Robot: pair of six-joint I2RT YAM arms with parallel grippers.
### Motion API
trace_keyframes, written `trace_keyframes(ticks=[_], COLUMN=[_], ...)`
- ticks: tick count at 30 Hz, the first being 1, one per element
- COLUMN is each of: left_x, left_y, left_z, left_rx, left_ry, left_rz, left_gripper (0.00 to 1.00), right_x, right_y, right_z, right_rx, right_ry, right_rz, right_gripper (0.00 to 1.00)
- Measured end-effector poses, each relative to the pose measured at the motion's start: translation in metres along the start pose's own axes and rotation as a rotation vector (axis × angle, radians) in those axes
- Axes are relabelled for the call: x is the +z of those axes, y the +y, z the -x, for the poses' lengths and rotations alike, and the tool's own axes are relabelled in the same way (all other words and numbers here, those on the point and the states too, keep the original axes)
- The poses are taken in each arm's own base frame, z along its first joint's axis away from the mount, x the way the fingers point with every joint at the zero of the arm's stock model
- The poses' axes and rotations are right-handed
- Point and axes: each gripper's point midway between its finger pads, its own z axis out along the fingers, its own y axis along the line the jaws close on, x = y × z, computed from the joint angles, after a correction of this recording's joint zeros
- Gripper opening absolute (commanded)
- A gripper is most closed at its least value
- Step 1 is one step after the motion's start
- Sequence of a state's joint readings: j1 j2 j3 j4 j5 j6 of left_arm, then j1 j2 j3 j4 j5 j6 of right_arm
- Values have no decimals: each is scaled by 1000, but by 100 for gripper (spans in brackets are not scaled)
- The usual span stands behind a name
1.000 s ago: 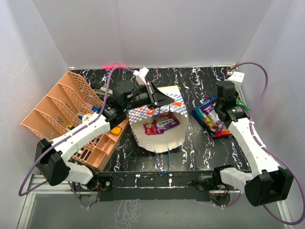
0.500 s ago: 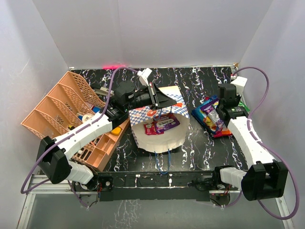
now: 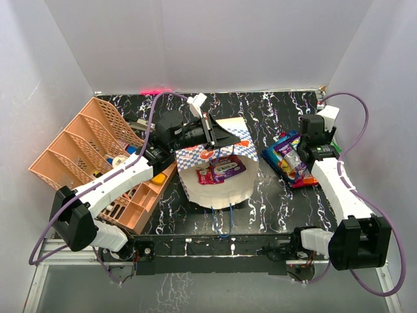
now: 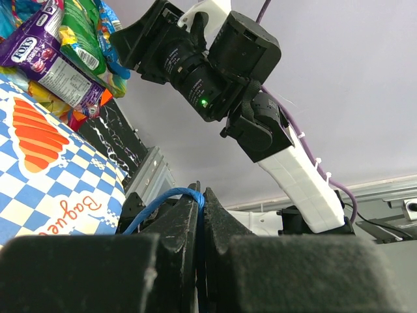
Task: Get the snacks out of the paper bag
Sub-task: Place the snack at the center of the board.
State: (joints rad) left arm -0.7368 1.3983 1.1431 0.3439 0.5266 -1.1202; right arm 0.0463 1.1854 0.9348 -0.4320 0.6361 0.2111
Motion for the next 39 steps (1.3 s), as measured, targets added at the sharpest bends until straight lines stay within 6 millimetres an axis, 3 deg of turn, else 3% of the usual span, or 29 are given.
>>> trace_keyframes(ticks=[9, 16, 19, 22, 25, 27, 32, 39], left_x=[0, -1, -1, -2, -4, -5, -8, -15], left_y=[0, 3, 7, 11, 11, 10, 18, 39], left_z=[-1, -2, -3, -5, -3, -1, -2, -6], left_rx=[-1, -6, -9, -12, -11, -5, 0, -6], left_ry=[5, 9, 16, 26, 32, 33, 48, 65], left_rz=[-1, 11, 26, 50, 71, 79, 131, 221], left_gripper=[0, 0, 0, 0, 0, 0, 0, 0], right_x=[-12, -40, -76, -131, -175, -189, -195, -222], right_y=[4, 34, 81, 134, 155, 148, 115, 107], right_z=[9, 29, 30, 15, -4, -9, 3, -20], right_rx=[11, 14, -66, -196, -282, -296, -292, -522], right_ry=[-6, -42, -72, -111, -143, -169, -232, -354], right_rz=[63, 229, 396, 613, 773, 812, 767, 994], right_gripper=[74, 91, 98, 98, 98, 98, 98, 98])
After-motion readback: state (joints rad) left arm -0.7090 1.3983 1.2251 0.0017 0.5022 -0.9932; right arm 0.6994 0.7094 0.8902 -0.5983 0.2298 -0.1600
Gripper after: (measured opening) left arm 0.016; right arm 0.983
